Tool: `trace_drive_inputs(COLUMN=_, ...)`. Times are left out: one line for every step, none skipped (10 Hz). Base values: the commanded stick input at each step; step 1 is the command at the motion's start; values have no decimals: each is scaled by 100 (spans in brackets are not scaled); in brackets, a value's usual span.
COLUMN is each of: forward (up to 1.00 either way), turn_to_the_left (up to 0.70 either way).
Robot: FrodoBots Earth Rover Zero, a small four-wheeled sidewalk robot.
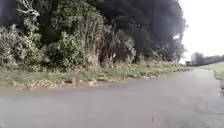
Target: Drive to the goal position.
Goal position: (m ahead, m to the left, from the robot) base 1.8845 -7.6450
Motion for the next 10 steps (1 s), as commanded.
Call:
trace_drive_inputs(forward=0, turn_to_the_left=-70)
trace_drive_inputs(forward=0, turn_to_the_left=0)
trace_drive_inputs(forward=0, turn_to_the_left=0)
trace_drive_inputs(forward=0, turn_to_the_left=0)
trace_drive_inputs(forward=0, turn_to_the_left=0)
trace_drive_inputs(forward=0, turn_to_the_left=0)
trace_drive_inputs(forward=0, turn_to_the_left=0)
trace_drive_inputs(forward=0, turn_to_the_left=0)
trace_drive_inputs(forward=0, turn_to_the_left=0)
trace_drive_inputs(forward=0, turn_to_the_left=0)
